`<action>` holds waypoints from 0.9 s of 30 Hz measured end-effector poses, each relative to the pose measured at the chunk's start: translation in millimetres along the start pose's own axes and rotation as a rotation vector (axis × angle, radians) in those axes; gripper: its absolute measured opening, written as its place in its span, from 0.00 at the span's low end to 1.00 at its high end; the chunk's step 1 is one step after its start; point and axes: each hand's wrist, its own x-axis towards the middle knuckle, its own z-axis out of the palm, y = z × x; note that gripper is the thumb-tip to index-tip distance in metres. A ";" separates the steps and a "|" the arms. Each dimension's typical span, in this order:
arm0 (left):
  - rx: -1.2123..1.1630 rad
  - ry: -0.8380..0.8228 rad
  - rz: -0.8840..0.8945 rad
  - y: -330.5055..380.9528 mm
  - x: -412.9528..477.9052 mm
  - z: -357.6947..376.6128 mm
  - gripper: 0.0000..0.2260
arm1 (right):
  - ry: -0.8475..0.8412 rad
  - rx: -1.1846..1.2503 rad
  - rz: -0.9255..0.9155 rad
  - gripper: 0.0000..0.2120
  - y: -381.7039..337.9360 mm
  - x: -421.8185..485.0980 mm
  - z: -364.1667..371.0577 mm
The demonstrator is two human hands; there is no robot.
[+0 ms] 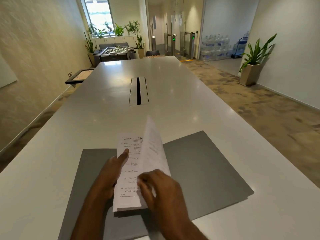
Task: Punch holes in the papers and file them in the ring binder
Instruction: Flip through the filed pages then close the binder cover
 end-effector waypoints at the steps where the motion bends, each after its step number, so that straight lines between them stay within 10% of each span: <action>1: -0.020 -0.008 -0.006 -0.9 0.7 -0.1 0.20 | -0.039 -0.020 -0.044 0.10 -3.1 -0.2 7.5; 9: -0.037 -0.017 -0.026 -0.1 -2.2 -0.3 0.14 | -0.229 -0.119 -0.245 0.12 -6.3 -12.5 39.3; 12: 0.049 0.035 -0.021 -0.3 -2.2 -1.3 0.12 | -0.320 0.067 -0.043 0.27 -11.9 -12.8 28.5; 18: 0.034 -0.038 0.002 12.0 -6.0 8.2 0.15 | -0.052 0.167 0.242 0.13 45.4 18.4 0.9; 27: -0.147 -0.240 0.007 33.9 -1.1 70.2 0.35 | -0.278 0.615 0.685 0.17 87.4 78.0 -59.0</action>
